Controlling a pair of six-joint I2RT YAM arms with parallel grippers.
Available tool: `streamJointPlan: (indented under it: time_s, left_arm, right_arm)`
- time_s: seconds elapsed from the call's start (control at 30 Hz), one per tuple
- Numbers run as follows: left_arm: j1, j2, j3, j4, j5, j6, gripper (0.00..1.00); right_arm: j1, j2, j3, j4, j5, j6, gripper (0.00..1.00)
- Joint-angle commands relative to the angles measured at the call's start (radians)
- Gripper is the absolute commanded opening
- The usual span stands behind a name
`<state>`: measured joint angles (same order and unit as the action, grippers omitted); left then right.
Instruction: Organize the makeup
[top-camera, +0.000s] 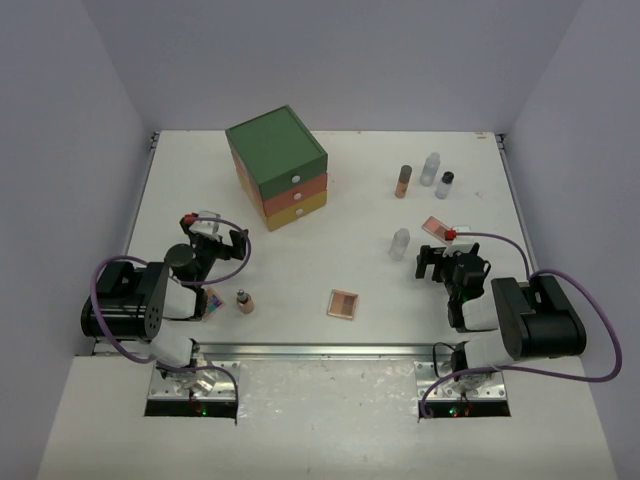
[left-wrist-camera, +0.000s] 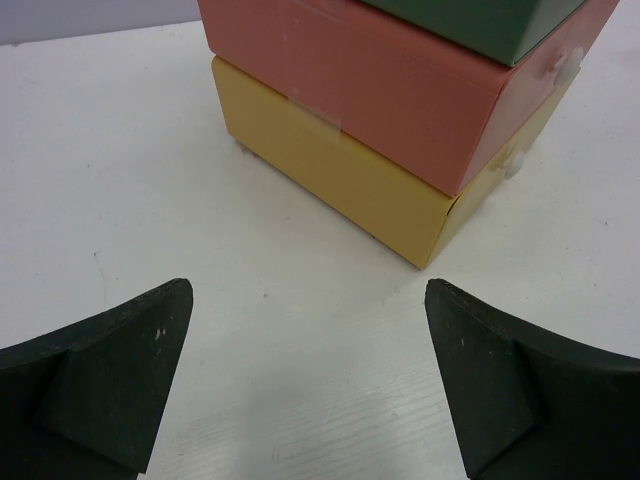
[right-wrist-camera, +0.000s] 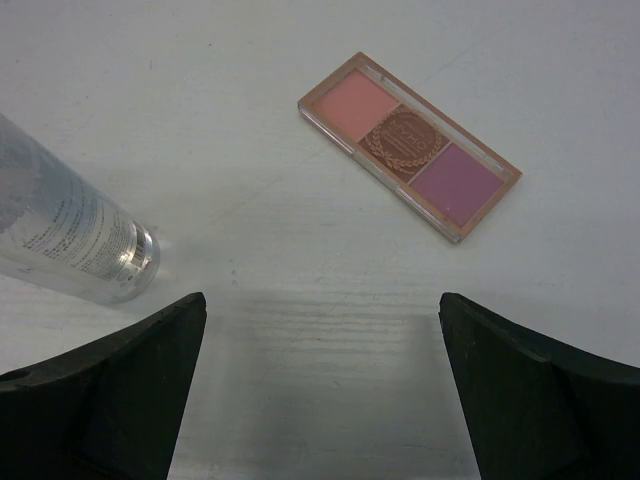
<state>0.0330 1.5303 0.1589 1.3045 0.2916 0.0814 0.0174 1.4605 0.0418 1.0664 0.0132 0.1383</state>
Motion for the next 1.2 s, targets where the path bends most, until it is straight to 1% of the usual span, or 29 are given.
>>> streamJointPlan:
  time_s: [0.0, 0.07, 0.1, 0.13, 0.17, 0.2, 0.23, 0.27, 0.3, 0.33, 0.4, 0.43, 0.47, 0.5, 0.53, 0.6, 0.67, 0.7, 0.73, 0.77, 0.83, 0.87, 0.9, 0.93, 0.97, 1.03, 1.1, 1.17]
  left_arm:
    - [0.008, -0.012, 0.005, 0.064, 0.000, 0.004, 1.00]
    - [0.008, -0.010, 0.007, 0.063, 0.007, 0.006, 1.00]
    - [0.011, -0.019, 0.005, 0.075, 0.038, 0.012, 1.00]
    - [0.016, -0.035, 0.000, 0.066, 0.062, 0.022, 1.00]
    - [0.024, -0.057, -0.019, 0.059, 0.063, 0.022, 1.00]
    - [0.036, -0.077, -0.049, 0.111, 0.068, 0.001, 1.00]
    - [0.067, -0.147, -0.036, 0.083, 0.142, -0.013, 1.00]
    - [0.082, -0.256, -0.001, -0.076, 0.182, -0.008, 1.00]
    - [0.088, -0.387, 0.047, -0.309, 0.204, 0.007, 1.00]
    - [0.090, -0.472, 0.098, -0.462, 0.207, 0.023, 1.00]
    - [0.090, -0.609, 0.234, -0.729, 0.202, 0.082, 1.00]
    - [0.090, -0.647, 0.292, -0.824, 0.205, 0.106, 1.00]
    - [0.090, -0.668, 0.388, -0.898, 0.209, 0.122, 1.00]
    - [0.090, -0.680, 0.466, -0.978, 0.225, 0.138, 1.00]
    - [0.089, -0.686, 0.535, -1.066, 0.242, 0.152, 1.00]
    - [0.089, -0.649, 0.684, -1.230, 0.282, 0.157, 1.00]
    - [0.088, -0.586, 0.830, -1.330, 0.349, 0.143, 0.99]
    - [0.086, -0.574, 0.889, -1.369, 0.374, 0.138, 0.98]
    - [0.080, -0.487, 0.970, -1.394, 0.384, 0.101, 0.95]
    - [0.074, -0.438, 1.026, -1.409, 0.380, 0.084, 0.93]
    - [0.039, -0.360, 1.142, -1.428, 0.334, 0.075, 0.91]
    - [0.022, -0.293, 1.182, -1.436, 0.274, 0.082, 0.91]
    - [0.007, -0.252, 1.208, -1.440, 0.234, 0.090, 0.91]
    - [-0.016, -0.220, 1.248, -1.445, 0.206, 0.100, 0.91]
    - [-0.052, -0.166, 1.290, -1.459, 0.158, 0.120, 0.91]
    - [-0.086, -0.068, 1.333, -1.484, 0.088, 0.156, 0.92]
    - [-0.110, -0.026, 1.364, -1.487, 0.066, 0.202, 0.96]
    - [-0.114, 0.032, 1.383, -1.480, 0.039, 0.212, 0.96]
  right_arm:
    - [0.003, -0.002, 0.029, 0.035, -0.009, -0.008, 0.99]
    - [0.003, -0.016, 0.033, 0.031, -0.010, -0.008, 0.99]
    - [0.003, -0.062, 0.040, -0.024, -0.009, -0.006, 0.99]
    - [0.004, -0.115, 0.062, -0.139, -0.009, -0.003, 0.99]
    - [0.003, -0.191, 0.113, -0.306, -0.010, 0.006, 0.99]
    - [0.004, -0.290, 0.172, -0.410, -0.013, 0.020, 0.99]
    - [0.004, -0.360, 0.218, -0.530, -0.044, 0.017, 0.99]
    - [0.004, -0.413, 0.256, -0.638, -0.070, 0.018, 0.98]
    - [0.004, -0.455, 0.289, -0.737, -0.092, 0.022, 0.96]
    - [0.004, -0.500, 0.346, -0.808, -0.108, 0.029, 0.94]
    - [0.010, -0.526, 0.470, -0.958, -0.162, 0.051, 0.84]
    - [0.022, -0.526, 0.527, -1.026, -0.176, 0.056, 0.80]
    - [0.061, -0.509, 0.573, -1.075, -0.171, 0.057, 0.78]
    - [0.097, -0.488, 0.625, -1.146, -0.143, 0.050, 0.76]
    - [0.129, -0.469, 0.685, -1.210, -0.110, 0.044, 0.74]
    - [0.181, -0.422, 0.828, -1.268, -0.073, 0.052, 0.72]
    - [0.229, -0.362, 0.935, -1.304, -0.078, 0.069, 0.69]
    - [0.253, -0.330, 0.947, -1.307, -0.098, 0.075, 0.67]
    - [0.294, -0.283, 1.041, -1.306, -0.128, 0.085, 0.64]
    - [0.323, -0.245, 1.089, -1.304, -0.145, 0.091, 0.62]
    - [0.400, -0.176, 1.155, -1.292, -0.152, 0.109, 0.56]
    - [0.430, -0.116, 1.183, -1.266, -0.144, 0.135, 0.50]
    - [0.454, -0.103, 1.202, -1.238, -0.129, 0.150, 0.47]
    - [0.494, -0.060, 1.219, -1.209, -0.115, 0.161, 0.46]
    - [0.534, -0.008, 1.228, -1.145, -0.088, 0.166, 0.43]
    - [0.573, 0.054, 1.242, -1.040, -0.052, 0.165, 0.42]
    - [0.608, 0.128, 1.270, -1.001, -0.035, 0.164, 0.44]
    - [0.627, 0.170, 1.285, -0.942, -0.017, 0.148, 0.45]
